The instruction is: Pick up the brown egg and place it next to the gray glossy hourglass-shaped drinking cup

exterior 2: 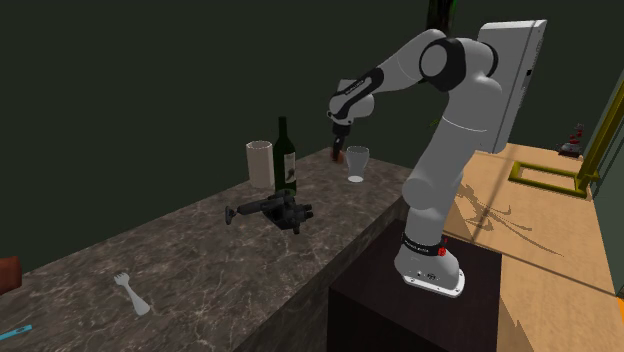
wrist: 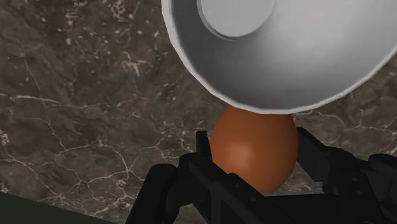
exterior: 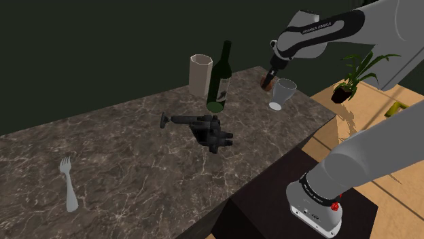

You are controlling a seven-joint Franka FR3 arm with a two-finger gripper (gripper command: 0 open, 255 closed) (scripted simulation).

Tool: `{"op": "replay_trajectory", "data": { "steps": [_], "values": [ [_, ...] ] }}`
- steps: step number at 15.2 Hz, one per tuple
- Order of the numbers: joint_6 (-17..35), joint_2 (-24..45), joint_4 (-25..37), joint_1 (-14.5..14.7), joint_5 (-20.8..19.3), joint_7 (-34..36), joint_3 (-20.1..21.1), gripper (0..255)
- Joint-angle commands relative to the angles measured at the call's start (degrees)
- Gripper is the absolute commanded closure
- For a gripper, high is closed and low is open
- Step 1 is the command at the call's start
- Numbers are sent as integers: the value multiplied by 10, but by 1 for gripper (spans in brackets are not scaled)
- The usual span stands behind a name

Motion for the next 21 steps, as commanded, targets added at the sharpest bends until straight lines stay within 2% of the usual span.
{"op": "replay_trajectory", "data": {
  "steps": [1,12,20,21],
  "values": [
    [16,6,-10,0,2,-2,-1,255],
    [113,67,-48,6,28,-25,-8,255],
    [113,67,-48,6,28,-25,-8,255],
    [112,67,-48,6,28,-24,-8,0]
  ]
}}
